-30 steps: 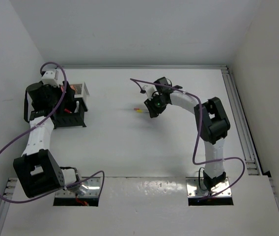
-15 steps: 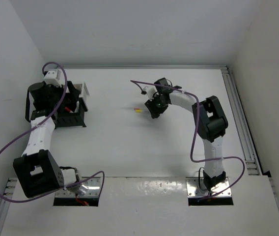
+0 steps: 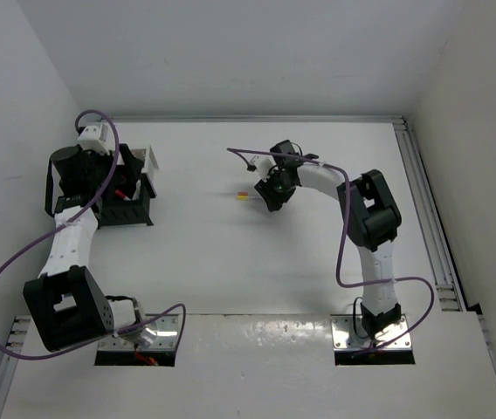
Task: Sort the stationery into containers
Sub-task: Pick up the pen from the center of the board.
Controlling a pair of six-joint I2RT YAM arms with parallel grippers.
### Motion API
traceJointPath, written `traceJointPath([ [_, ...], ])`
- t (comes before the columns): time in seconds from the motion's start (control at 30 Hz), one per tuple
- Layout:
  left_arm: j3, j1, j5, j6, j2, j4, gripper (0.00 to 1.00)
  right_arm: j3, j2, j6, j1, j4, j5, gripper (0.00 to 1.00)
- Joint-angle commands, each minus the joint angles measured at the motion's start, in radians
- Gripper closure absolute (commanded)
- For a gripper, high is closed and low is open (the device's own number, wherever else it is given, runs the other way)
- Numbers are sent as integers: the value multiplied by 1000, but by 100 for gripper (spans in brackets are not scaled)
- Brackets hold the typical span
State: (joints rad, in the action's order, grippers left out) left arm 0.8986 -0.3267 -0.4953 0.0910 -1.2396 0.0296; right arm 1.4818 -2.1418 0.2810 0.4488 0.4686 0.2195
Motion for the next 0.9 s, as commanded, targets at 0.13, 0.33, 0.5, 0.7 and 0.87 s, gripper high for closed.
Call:
traceJointPath([
  [0.13, 37, 8, -25, 23, 20, 21, 0, 78, -3, 11, 27, 53, -9, 49],
  [0.33, 40, 8, -25, 23, 20, 15, 0, 181, -95, 6, 30, 116, 9, 49],
  [0.5, 39, 8, -22, 18, 12, 16, 0, 219, -136, 12, 47, 120, 7, 49],
  [0.7, 45, 8, -25, 18, 3, 20, 0, 268, -179, 14, 62, 130, 17, 47],
  [0.87, 56, 8, -22, 12, 2, 10, 0, 273, -187, 20, 87, 131, 23, 51],
])
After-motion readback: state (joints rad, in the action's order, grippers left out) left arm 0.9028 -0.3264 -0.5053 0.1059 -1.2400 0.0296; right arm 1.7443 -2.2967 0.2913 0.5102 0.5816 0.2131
